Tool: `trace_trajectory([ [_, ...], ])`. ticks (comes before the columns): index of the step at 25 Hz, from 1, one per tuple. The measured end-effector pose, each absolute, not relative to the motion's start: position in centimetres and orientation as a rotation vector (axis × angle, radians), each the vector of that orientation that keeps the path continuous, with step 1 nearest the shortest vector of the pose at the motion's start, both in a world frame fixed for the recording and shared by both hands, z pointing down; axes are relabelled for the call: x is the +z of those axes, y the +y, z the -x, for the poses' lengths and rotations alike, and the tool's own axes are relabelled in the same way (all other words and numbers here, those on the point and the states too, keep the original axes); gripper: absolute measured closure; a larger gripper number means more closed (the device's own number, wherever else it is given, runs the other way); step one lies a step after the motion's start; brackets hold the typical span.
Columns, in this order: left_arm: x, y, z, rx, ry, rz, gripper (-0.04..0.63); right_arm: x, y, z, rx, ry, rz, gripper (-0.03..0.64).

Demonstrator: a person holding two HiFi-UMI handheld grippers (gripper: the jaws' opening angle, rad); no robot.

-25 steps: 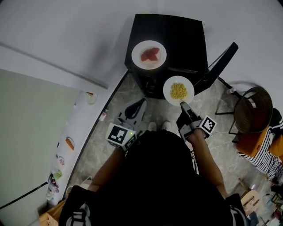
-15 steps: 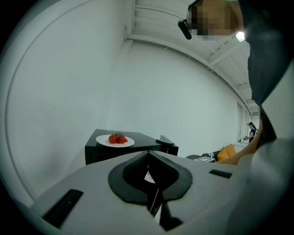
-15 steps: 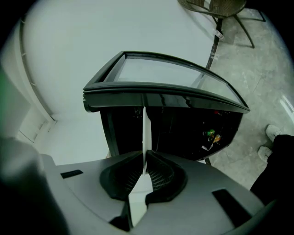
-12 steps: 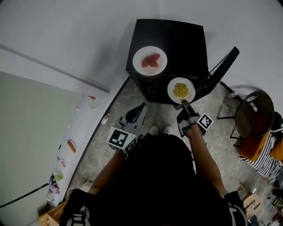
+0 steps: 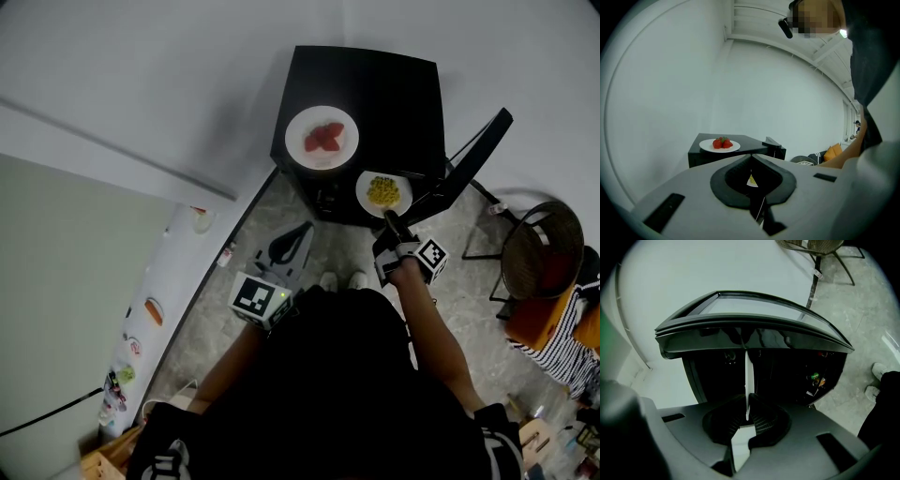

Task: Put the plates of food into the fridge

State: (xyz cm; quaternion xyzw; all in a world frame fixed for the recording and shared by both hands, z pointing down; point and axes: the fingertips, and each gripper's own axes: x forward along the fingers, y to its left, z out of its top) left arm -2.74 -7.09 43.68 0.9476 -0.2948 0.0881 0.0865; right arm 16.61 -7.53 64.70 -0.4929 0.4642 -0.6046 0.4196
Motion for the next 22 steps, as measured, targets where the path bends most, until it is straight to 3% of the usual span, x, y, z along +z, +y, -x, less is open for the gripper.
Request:
trace_trajectory([
  [22, 44.2, -8.1, 3.5, 0.285, -0.890, -2.799, 0.572, 67.0, -11.1, -17.7, -1.504, 0.997, 1.328, 0.583],
])
